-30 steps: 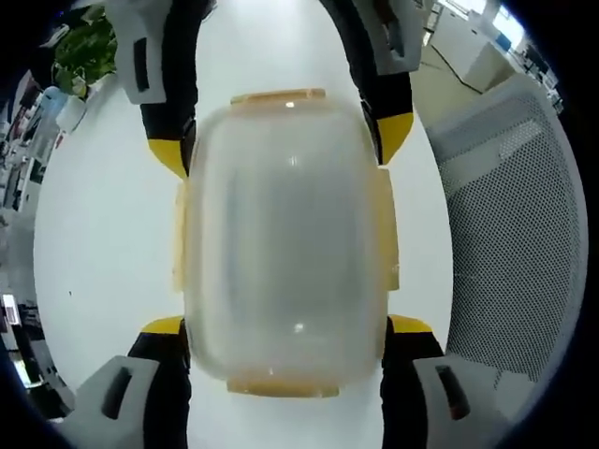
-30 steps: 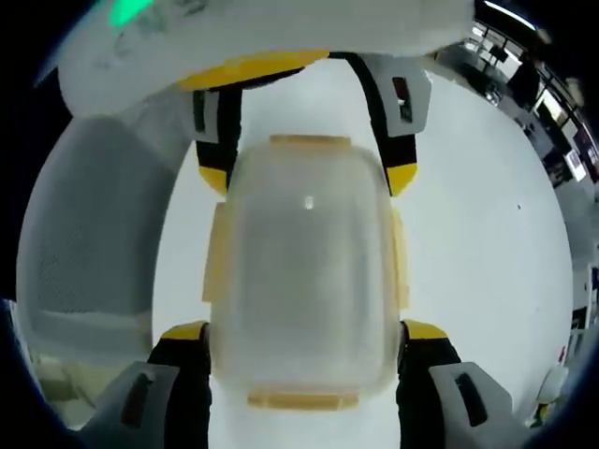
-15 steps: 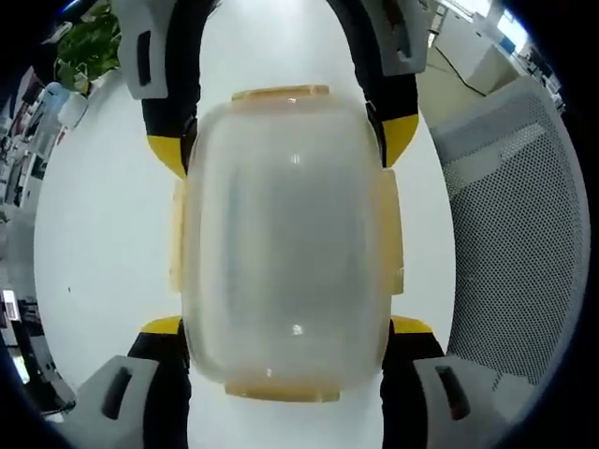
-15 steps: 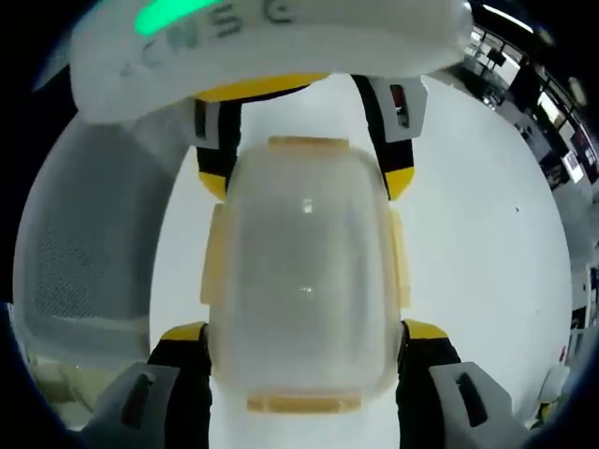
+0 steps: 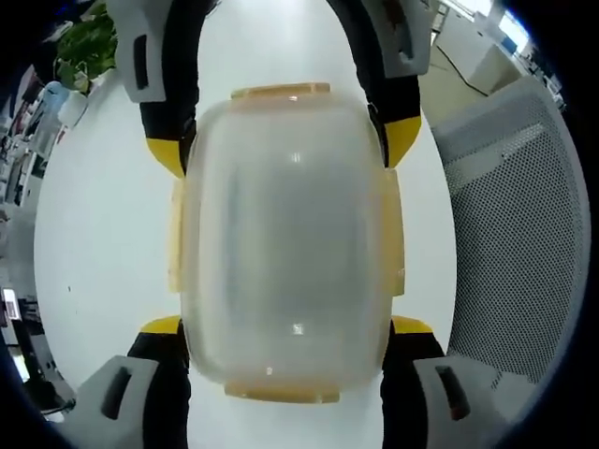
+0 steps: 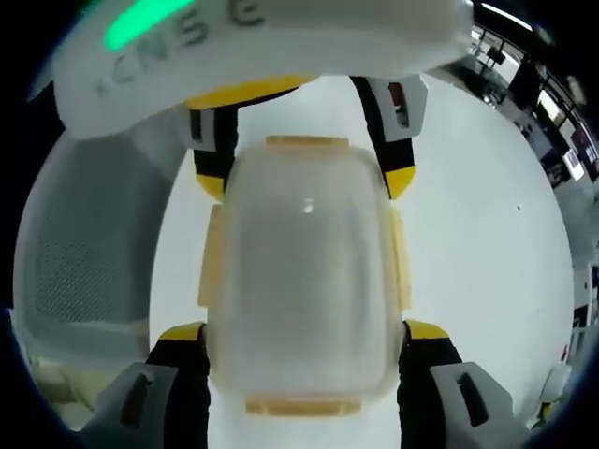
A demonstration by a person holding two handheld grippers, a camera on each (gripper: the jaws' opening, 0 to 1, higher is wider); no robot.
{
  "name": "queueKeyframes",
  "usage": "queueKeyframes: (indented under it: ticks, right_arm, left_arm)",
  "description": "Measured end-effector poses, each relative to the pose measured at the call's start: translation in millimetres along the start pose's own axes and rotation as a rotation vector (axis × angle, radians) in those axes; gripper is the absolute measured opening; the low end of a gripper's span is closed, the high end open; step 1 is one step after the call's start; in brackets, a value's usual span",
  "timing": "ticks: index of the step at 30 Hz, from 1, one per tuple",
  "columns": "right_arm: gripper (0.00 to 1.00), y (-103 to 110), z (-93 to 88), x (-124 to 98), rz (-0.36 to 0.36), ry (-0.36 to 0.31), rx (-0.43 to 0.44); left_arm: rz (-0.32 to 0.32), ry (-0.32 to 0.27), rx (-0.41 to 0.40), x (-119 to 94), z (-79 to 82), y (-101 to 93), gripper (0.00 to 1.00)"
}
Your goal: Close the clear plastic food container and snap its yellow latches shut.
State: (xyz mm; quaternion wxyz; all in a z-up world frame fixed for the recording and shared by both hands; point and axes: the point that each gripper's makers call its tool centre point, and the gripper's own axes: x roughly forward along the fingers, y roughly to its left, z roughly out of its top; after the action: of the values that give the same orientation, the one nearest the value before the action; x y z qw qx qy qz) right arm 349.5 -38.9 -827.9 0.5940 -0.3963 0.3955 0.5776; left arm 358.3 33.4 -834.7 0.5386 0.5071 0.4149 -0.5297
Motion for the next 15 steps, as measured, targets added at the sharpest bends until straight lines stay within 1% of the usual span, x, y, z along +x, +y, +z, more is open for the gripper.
queueKeyframes:
  ticks: [9,15]
  right_arm:
    - [0.84,-0.3,-0.1,1.3,-0.002,0.016,0.004]
    - [0.85,-0.7,-0.3,3.1,-0.007,0.034,0.004]
  left_arm:
    - [0.004,-0.012,-0.004,-0.1,0.5,0.1,0.85]
    - [0.004,-0.045,-0.007,0.2,0.8,0.0,0.85]
